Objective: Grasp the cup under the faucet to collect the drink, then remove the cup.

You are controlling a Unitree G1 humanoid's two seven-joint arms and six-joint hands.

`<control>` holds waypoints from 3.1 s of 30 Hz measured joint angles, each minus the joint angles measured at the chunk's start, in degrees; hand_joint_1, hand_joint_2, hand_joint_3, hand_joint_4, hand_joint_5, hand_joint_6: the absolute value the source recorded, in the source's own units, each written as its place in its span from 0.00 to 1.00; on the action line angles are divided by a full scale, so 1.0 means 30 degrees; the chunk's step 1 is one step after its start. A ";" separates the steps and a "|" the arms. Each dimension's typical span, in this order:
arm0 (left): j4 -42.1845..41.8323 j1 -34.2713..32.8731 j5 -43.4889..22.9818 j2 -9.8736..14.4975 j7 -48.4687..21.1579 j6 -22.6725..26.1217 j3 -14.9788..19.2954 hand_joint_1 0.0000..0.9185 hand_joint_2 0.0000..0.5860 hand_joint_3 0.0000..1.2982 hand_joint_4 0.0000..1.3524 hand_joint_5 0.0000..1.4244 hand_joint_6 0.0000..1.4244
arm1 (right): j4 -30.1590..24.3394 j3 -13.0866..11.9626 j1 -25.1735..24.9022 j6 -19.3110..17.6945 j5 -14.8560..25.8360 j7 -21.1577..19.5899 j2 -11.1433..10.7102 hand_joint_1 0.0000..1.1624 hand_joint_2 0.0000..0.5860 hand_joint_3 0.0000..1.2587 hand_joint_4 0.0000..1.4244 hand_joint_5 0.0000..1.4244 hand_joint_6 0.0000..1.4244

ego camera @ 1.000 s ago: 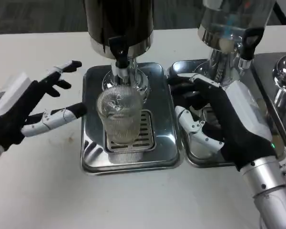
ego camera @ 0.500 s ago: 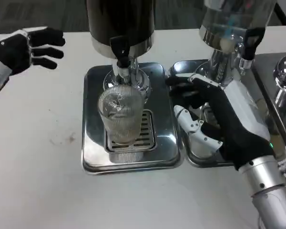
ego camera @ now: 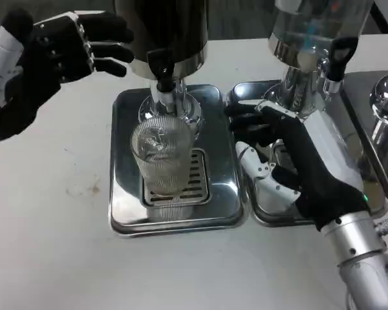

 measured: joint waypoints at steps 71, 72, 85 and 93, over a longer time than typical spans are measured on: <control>0.4717 -0.3688 0.5267 -0.3295 -0.1439 -0.5382 -0.0977 0.00 0.10 0.28 0.19 0.21 0.19 | 0.0445 -0.0259 0.0601 -0.0058 0.0138 -0.0722 0.0553 0.36 0.79 0.32 0.32 0.38 0.32; 0.4676 -0.3606 0.5267 -0.3285 -0.1400 -0.5649 -0.1010 0.00 0.10 0.28 0.19 0.21 0.19 | 0.0445 -0.0268 0.0600 -0.0058 0.0141 -0.0722 0.0552 0.36 0.79 0.32 0.32 0.38 0.31; 0.4489 -0.2907 0.5269 -0.3257 -0.0995 -0.7790 -0.1116 0.00 0.12 0.25 0.16 0.18 0.19 | 0.0444 -0.0473 0.0599 -0.0058 0.0393 -0.0692 0.0480 0.36 0.79 0.32 0.30 0.31 0.28; 0.4348 -0.2461 0.5758 -0.3112 -0.0357 -0.9729 -0.1368 0.00 0.12 0.24 0.15 0.17 0.18 | 0.0447 -0.0494 0.0559 -0.0053 0.0738 -0.0411 0.0341 0.36 0.79 0.32 0.28 0.29 0.27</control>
